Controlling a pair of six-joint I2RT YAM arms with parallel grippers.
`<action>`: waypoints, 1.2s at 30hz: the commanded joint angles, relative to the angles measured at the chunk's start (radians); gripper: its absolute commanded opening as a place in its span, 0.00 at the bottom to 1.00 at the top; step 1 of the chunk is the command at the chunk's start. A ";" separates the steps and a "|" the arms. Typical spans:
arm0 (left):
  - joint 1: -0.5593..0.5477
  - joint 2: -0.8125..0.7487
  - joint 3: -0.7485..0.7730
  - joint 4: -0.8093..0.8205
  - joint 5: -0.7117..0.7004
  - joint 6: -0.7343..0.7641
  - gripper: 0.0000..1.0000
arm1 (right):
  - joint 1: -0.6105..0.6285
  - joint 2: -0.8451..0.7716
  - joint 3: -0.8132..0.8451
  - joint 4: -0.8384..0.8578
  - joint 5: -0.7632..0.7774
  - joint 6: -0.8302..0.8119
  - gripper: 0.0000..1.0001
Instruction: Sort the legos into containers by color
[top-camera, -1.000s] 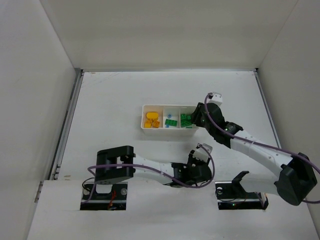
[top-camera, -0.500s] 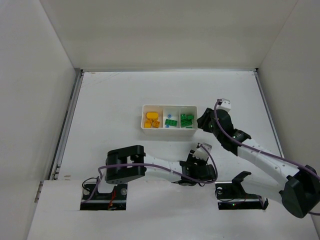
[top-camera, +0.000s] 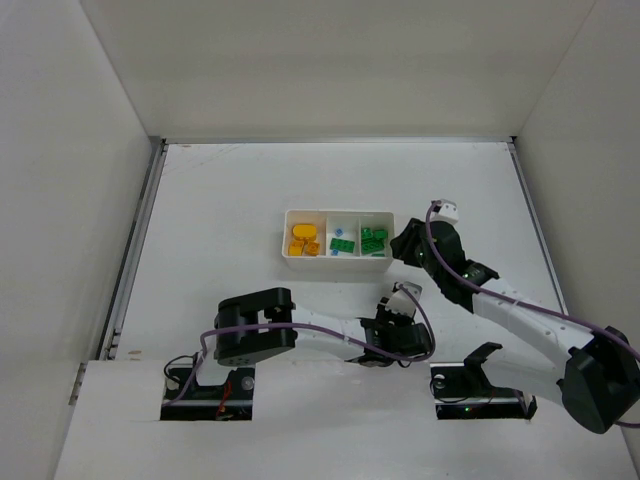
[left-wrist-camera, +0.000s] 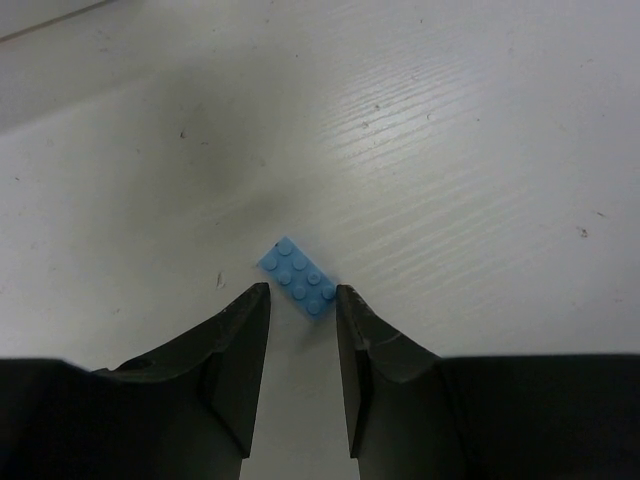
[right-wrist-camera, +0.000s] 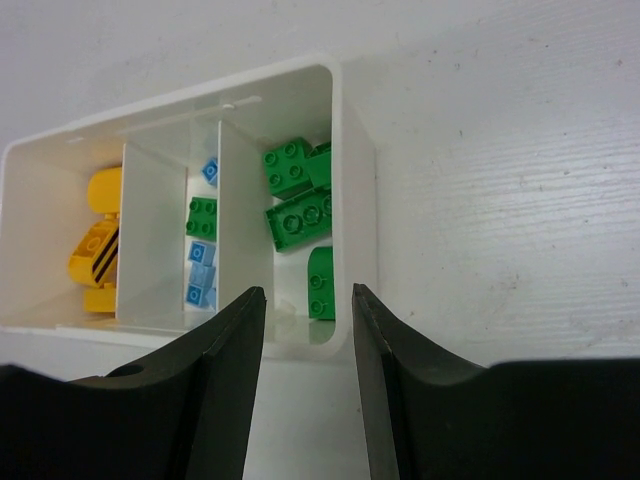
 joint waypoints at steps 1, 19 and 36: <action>0.008 0.007 0.015 -0.030 -0.033 -0.136 0.29 | 0.000 -0.014 -0.005 0.062 -0.017 0.007 0.46; 0.068 0.049 0.004 -0.027 -0.059 -0.127 0.30 | 0.000 -0.034 -0.008 0.057 -0.017 0.009 0.46; 0.076 0.019 -0.086 0.017 -0.085 -0.037 0.31 | 0.000 -0.081 -0.002 0.026 -0.031 0.011 0.46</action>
